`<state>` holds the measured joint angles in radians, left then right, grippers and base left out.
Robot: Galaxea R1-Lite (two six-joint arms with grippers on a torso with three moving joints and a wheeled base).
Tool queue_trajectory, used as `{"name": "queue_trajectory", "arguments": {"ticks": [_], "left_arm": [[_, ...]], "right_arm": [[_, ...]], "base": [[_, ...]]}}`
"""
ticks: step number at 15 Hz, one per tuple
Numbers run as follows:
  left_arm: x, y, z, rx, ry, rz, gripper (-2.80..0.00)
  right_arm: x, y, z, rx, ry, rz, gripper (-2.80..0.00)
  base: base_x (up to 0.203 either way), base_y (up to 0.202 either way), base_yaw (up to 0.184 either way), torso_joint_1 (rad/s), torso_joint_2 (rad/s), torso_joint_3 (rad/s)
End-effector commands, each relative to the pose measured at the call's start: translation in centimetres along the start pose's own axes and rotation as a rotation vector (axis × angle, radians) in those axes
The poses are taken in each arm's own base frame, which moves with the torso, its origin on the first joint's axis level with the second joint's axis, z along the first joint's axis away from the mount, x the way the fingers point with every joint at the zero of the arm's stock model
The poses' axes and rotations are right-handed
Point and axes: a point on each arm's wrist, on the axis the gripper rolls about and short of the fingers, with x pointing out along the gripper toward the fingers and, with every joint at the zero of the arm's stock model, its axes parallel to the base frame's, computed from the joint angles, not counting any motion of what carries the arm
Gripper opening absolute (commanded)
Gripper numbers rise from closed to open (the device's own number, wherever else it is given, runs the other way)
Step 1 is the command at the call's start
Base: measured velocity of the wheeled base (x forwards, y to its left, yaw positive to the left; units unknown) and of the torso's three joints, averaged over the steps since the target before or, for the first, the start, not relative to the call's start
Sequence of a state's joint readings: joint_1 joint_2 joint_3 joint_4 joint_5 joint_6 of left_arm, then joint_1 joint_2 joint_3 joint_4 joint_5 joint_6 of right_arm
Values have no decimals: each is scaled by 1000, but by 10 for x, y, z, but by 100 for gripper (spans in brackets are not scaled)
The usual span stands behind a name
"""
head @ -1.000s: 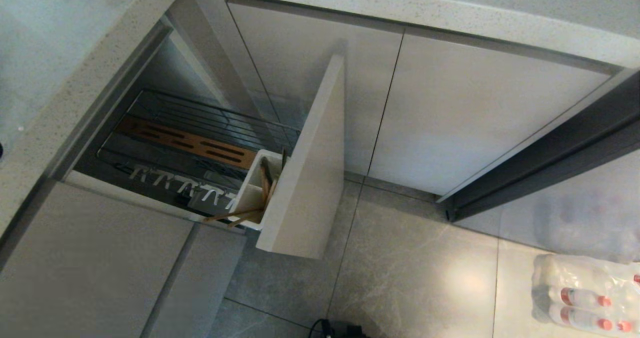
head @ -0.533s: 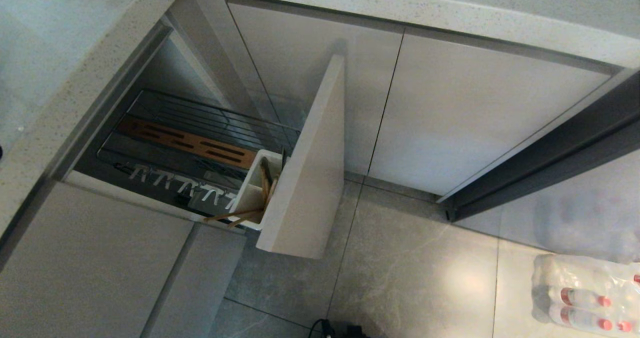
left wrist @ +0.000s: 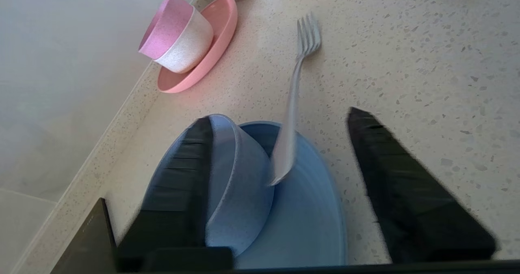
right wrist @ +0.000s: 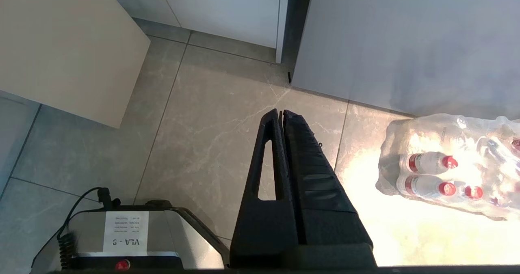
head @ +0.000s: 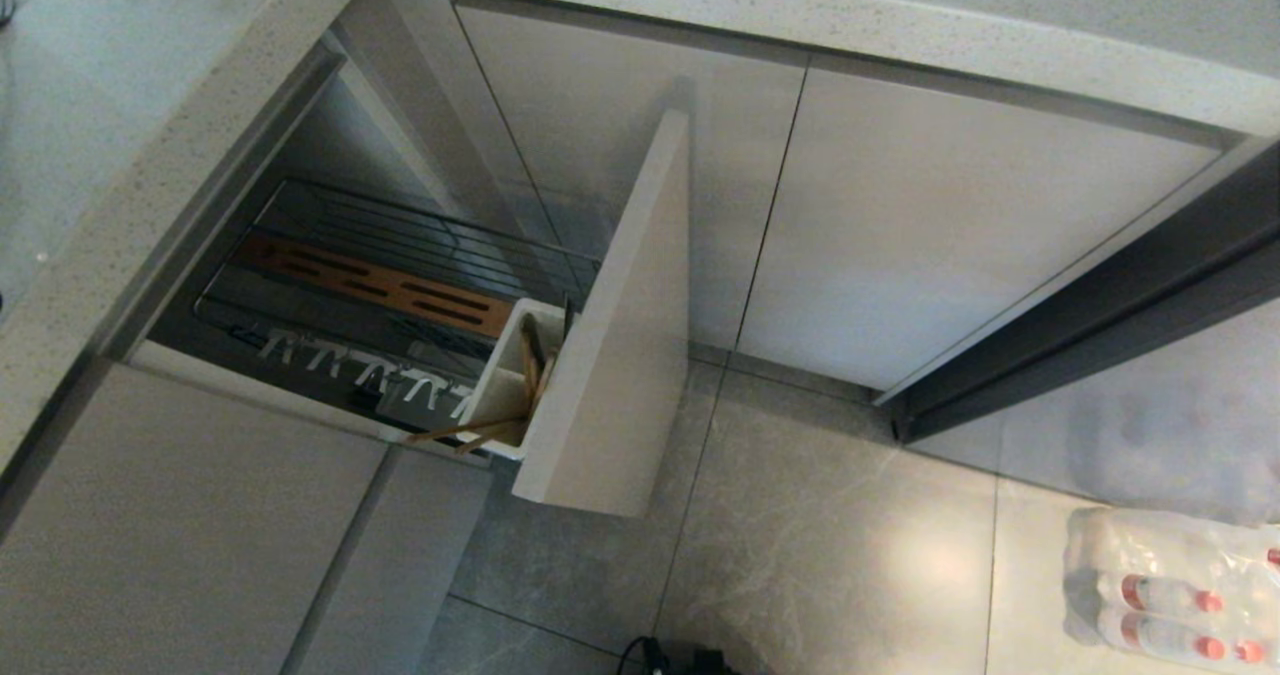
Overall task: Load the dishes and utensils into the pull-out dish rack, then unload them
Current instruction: Take the chopsticks out of the cupboard
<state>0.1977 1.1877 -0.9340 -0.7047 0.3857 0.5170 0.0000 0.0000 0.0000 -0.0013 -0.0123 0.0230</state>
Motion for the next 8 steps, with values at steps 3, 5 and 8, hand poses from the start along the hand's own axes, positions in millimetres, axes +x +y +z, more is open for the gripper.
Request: {"name": "queue_trajectory", "arguments": {"ticks": [3,5,8], "left_arm": [[-1,2,2,-1,-7,7,0],[-2,2,2,-2,-10,9,0],[-4,3,3,-3,-13,9,0]], "right_arm": [[0,0,0,0,1,0,-280],[0,0,0,0,0,0,-280],[0,0,0,0,1,0,-280]], "base": [[0,0,0,0,0,0],[0,0,0,0,0,0],[0,0,0,0,0,0]]}}
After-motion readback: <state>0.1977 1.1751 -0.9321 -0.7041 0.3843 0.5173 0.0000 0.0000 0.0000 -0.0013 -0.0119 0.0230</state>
